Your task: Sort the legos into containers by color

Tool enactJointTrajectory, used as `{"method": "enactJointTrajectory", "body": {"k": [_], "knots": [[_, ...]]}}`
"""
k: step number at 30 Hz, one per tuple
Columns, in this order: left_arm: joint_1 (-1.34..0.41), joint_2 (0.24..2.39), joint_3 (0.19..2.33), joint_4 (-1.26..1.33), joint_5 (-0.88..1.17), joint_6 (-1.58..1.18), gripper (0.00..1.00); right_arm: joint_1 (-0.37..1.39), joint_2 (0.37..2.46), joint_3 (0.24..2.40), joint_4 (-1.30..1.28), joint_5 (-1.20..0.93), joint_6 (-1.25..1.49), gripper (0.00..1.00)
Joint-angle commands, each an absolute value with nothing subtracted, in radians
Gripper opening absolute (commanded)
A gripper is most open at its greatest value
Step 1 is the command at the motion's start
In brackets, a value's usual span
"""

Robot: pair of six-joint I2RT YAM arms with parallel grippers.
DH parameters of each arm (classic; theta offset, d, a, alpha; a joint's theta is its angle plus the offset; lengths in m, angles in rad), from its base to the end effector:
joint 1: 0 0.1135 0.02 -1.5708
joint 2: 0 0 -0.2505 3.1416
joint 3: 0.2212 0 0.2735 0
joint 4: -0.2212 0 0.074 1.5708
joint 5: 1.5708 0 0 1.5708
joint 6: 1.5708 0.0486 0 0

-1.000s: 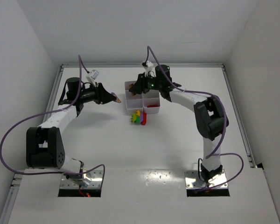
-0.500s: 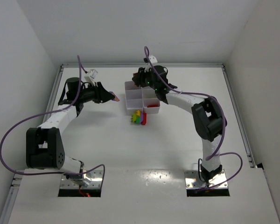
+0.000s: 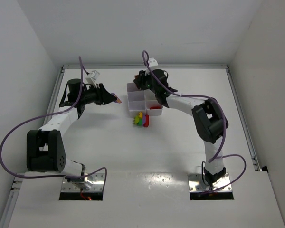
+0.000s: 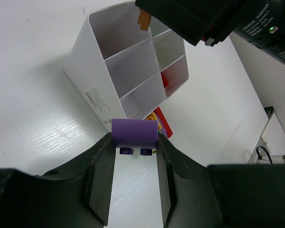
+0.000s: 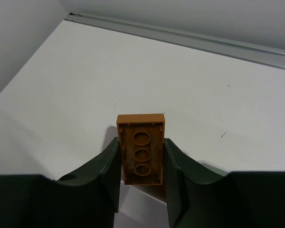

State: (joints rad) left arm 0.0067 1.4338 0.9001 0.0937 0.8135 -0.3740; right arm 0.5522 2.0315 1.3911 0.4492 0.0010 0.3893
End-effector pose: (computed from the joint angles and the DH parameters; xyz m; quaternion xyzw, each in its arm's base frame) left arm 0.3434 -0.0330 0.2318 0.0614 0.8016 -0.4183 0.4228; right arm 0.4270 0.2631 0.2033 -0.0624 0.7688 0.2883 0.5673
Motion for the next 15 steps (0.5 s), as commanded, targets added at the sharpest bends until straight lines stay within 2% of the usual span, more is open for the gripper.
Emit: {"method": "enactJointTrajectory", "body": {"k": [1,4,7,10,13,15], "knots": [[0.012,1.405,0.931,0.114,0.822,-0.357,0.01,0.557,2.059,1.381,0.532,0.014,0.368,0.0],[0.012,1.414,0.931,0.114,0.822,-0.357,0.01,0.557,2.078,1.381,0.532,0.005,0.359,0.01],[0.012,1.414,0.931,0.104,0.822,-0.348,0.01,0.557,2.079,1.381,0.541,0.005,0.359,0.08],[0.012,1.414,0.931,0.104,0.831,-0.348,0.01,0.557,2.079,1.381,0.541,0.005,0.35,0.23],[0.012,1.424,0.931,0.104,0.831,-0.348,0.01,0.557,2.079,1.371,0.541,-0.005,0.35,0.48],[0.012,1.424,0.931,0.104,0.831,-0.348,0.01,0.557,2.079,1.371,0.541,-0.014,0.35,0.55]]}}
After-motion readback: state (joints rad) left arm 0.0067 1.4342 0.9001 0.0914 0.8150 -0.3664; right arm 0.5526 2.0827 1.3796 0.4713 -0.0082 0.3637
